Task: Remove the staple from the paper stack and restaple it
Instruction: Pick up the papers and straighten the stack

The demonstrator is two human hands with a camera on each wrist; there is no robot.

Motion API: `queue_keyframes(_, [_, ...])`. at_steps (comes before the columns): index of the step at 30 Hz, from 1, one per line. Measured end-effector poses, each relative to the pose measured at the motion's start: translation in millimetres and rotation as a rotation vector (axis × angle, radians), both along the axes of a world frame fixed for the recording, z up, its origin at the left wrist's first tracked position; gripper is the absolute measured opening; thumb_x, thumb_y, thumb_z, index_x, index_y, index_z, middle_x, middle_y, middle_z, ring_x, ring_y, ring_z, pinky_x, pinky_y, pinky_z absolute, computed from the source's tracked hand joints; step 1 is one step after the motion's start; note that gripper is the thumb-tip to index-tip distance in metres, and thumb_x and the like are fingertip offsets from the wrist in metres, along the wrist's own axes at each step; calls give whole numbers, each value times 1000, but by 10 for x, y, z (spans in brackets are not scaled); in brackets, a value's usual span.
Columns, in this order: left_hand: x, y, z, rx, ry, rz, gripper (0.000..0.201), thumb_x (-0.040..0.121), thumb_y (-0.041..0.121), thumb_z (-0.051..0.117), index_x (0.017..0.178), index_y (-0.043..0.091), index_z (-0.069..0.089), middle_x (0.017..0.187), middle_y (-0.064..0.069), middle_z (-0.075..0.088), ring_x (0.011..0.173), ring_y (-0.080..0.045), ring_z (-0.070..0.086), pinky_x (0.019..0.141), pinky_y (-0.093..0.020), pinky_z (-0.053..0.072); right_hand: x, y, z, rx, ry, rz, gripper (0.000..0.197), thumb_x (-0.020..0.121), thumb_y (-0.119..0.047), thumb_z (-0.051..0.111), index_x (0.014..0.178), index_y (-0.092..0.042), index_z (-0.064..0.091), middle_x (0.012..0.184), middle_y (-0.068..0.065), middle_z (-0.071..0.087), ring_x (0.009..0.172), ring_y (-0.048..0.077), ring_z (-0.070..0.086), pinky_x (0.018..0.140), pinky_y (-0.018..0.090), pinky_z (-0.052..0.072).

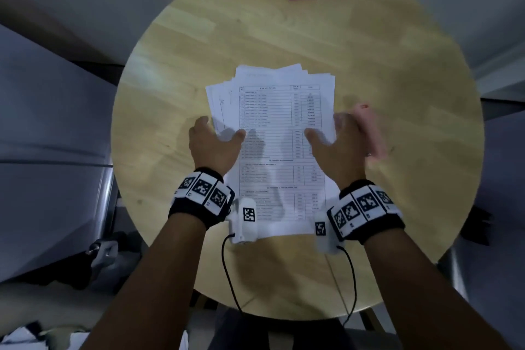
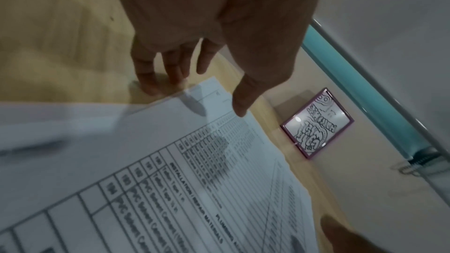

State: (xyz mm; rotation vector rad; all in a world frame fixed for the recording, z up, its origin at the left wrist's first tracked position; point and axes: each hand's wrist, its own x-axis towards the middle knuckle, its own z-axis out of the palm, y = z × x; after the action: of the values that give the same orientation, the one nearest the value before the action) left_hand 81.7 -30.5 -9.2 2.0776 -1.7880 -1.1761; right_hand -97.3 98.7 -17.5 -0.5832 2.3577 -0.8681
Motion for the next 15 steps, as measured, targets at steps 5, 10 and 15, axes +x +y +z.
queue_keyframes(5, [-69,48,53,55,-64,-27,96,77,43,77,148,3,27,146,-16,38,134,-33,39,110,-41,37,49,-70,5,62,37,33,69,86,-38,79,138,-3,51,135,9,60,126,25,56,103,36,46])
queue_keyframes(10, [-99,87,139,125,-33,52,97,76,38,79,148,8,21,146,-16,38,132,-32,43,103,-37,40,63,-141,-84,106,66,-3,60,79,-21,86,126,-2,54,109,-1,56,102,18,55,74,12,33])
queue_keyframes(15, [8,45,70,209,105,215,53,68,35,86,106,11,59,96,0,64,90,-22,63,80,-26,51,183,-142,-213,236,153,49,82,67,-30,93,132,-4,50,131,14,56,126,34,50,101,46,50])
